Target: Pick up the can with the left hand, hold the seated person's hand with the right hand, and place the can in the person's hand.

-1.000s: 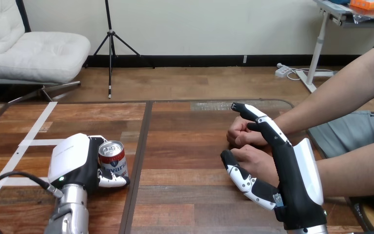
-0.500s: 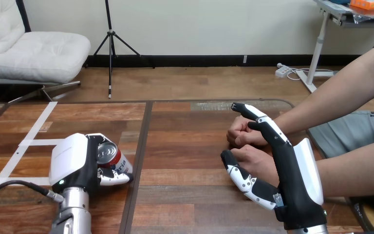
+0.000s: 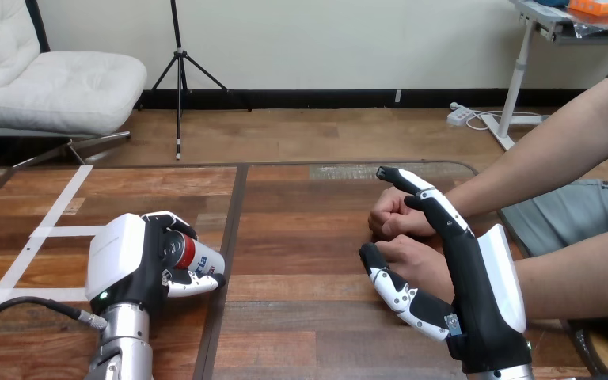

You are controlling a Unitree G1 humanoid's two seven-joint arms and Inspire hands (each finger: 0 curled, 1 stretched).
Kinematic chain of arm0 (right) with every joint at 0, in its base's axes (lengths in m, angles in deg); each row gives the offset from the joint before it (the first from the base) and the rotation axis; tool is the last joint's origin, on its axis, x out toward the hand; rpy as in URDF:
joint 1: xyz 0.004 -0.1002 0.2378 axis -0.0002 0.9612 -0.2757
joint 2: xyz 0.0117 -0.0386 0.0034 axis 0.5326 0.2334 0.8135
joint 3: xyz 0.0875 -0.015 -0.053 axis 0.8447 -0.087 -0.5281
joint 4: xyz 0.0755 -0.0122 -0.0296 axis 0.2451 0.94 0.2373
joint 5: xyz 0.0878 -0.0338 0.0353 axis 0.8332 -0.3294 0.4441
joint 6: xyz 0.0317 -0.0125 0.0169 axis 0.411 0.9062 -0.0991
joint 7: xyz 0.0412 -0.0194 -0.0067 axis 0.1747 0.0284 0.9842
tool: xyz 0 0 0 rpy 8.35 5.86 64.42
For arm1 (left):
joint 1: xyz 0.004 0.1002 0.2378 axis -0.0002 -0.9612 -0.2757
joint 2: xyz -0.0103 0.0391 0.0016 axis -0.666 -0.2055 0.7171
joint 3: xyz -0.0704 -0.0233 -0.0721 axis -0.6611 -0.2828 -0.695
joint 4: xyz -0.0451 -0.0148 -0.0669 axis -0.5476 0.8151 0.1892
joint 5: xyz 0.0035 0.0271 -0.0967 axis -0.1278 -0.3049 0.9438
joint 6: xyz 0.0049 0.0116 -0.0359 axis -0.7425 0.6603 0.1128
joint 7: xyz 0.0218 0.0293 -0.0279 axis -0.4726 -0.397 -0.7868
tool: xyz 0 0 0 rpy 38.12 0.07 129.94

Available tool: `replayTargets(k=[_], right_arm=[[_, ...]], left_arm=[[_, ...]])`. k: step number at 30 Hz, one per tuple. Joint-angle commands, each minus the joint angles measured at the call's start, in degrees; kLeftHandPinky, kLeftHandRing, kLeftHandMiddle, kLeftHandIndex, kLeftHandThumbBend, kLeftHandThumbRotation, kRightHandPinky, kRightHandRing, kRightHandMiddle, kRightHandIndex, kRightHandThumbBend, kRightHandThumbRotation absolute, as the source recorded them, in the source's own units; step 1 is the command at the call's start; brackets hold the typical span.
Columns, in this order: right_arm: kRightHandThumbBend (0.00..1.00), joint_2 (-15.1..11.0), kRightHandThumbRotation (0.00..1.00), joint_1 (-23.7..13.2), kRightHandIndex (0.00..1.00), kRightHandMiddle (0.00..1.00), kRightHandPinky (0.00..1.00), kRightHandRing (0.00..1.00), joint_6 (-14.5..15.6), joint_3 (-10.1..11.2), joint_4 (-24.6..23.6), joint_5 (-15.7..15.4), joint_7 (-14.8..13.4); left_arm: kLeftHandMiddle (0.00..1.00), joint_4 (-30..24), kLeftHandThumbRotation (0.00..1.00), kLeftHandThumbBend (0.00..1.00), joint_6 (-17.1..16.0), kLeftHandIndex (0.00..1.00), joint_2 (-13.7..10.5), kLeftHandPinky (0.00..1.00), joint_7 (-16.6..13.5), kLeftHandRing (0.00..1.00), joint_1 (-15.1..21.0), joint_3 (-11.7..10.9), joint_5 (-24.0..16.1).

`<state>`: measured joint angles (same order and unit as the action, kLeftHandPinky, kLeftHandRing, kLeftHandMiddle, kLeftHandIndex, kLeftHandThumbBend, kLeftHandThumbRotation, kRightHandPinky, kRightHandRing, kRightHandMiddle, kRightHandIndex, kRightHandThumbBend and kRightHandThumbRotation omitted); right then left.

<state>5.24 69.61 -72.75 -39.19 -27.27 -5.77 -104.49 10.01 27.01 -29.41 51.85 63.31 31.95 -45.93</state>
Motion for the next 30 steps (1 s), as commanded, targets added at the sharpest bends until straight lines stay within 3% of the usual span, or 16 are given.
replayTargets(k=[1, 30], right_arm=[[0.41, -0.3, 0.07, -3.0, 0.81, 0.85, 0.8, 0.85, -0.3, 0.8, -1.5, -0.8, -1.0], [0.41, -0.6, 0.09, -3.4, 0.81, 0.84, 0.81, 0.85, -0.2, 1.1, -1.2, -0.1, -0.4]], left_arm=[[0.51, 0.3, 0.0, 0.75, -2.1, 0.5, -0.7, 0.45, -1.9, 0.48, 2.8, -1.4, 0.5], [0.49, 1.4, 0.0, 0.75, -6.9, 0.49, 0.1, 0.42, -4.7, 0.45, 2.4, -2.4, 3.1]])
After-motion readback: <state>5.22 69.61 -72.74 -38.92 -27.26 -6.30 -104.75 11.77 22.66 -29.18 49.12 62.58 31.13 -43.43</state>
